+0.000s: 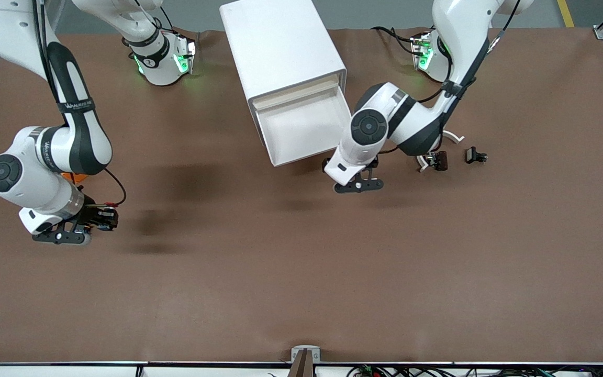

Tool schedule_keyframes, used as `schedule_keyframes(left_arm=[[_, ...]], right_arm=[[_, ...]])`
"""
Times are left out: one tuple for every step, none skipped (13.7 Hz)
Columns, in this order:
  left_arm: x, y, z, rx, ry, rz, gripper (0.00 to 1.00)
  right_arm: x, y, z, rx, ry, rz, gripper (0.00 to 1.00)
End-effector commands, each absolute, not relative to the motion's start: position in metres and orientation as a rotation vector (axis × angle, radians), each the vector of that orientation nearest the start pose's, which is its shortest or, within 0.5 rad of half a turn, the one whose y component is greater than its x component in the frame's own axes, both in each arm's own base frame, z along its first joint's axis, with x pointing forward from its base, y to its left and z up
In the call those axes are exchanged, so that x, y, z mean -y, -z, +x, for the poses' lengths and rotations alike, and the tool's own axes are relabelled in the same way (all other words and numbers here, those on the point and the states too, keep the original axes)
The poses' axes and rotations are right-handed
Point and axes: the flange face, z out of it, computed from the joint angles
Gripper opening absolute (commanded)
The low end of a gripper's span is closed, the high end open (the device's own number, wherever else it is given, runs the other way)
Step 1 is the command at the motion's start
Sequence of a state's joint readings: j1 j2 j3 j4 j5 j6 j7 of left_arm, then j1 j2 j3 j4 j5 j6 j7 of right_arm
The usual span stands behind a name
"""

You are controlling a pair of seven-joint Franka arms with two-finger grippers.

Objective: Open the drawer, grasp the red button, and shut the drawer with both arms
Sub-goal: 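Close the drawer with the left gripper while the right gripper moves the button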

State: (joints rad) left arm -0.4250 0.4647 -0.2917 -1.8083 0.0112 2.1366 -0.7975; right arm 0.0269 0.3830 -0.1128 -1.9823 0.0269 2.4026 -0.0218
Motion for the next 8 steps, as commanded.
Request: schedule_keyframes(left_arm=[[0.419, -0.284, 0.481, 0.177, -0.264, -3.135, 1.0], [0.428, -0.285, 0.474, 0.168, -0.262, -3.135, 1.0], [0.435, -0.286, 0.467, 0.19, -0.265, -3.132, 1.0], [0.442, -0.287, 0.46, 0.206, -0.27, -3.132, 1.0], [0.449, -0.286, 0.452, 0.205, -0.283, -3.131, 1.0], [0.454, -0.286, 0.445, 0.215, -0.297, -3.124, 1.0], [0.461, -0.287, 0.435, 0.23, -0.311, -3.119, 1.0], [0.467, -0.285, 0.424, 0.242, -0.329, -3.111, 1.0]], right_arm=[[0.064, -0.255, 0.602, -0.142, 0.043, -3.146, 0.0], [0.068, -0.247, 0.602, -0.144, 0.032, -3.142, 0.0], [0.068, -0.241, 0.603, -0.137, 0.039, -3.141, 0.0], [0.069, -0.235, 0.604, -0.136, 0.054, -3.142, 0.0], [0.068, -0.228, 0.605, -0.133, 0.063, -3.144, 0.0], [0.068, -0.221, 0.607, -0.135, 0.073, -3.146, 0.0], [0.069, -0.214, 0.608, -0.141, 0.087, -3.146, 0.0], [0.069, -0.209, 0.608, -0.155, 0.093, -3.142, 0.0]])
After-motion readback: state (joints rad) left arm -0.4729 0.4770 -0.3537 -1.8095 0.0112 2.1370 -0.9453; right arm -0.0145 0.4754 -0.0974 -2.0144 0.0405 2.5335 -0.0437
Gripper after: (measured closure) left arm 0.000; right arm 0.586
